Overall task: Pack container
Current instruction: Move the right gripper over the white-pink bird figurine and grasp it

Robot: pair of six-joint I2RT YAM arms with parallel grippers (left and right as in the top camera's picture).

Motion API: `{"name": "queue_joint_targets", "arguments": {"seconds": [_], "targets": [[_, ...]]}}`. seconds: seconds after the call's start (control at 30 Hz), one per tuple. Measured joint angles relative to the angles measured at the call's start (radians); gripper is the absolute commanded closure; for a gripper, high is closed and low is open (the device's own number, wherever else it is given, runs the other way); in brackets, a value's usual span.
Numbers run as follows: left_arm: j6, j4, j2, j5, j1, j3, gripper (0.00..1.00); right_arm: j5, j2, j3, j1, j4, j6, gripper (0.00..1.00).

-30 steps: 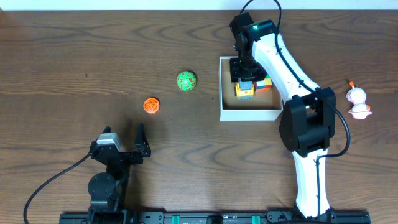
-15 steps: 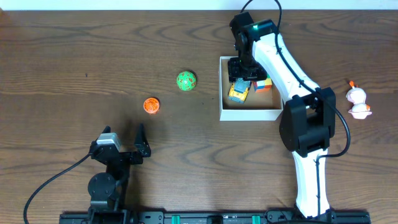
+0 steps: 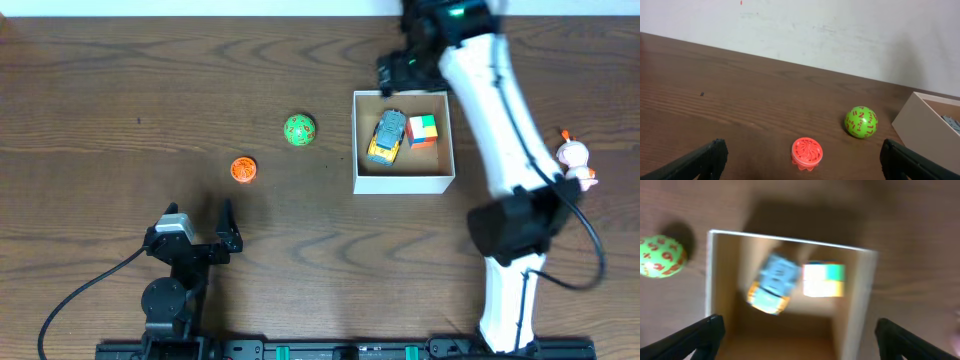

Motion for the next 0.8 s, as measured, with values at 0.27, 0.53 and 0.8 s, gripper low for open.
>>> {"name": "queue_joint_targets", "arguments": {"seconds": [0.27,0.53,0.8], "targets": [[0.0,0.0,0.0,0.0,0.0,0.0,0.02,0.138,-0.131,0.021,-0.274,-0.192,-0.052,0.01],[0.0,0.0,0.0,0.0,0.0,0.0,0.02,0.04,-0.109,-0.156,-0.548,-0.132,-0.266,0.01],[0.0,0.0,0.0,0.0,0.0,0.0,0.02,-0.025,-0.084,-0.421,-0.73,0.114,-0.394,0.01]]}}
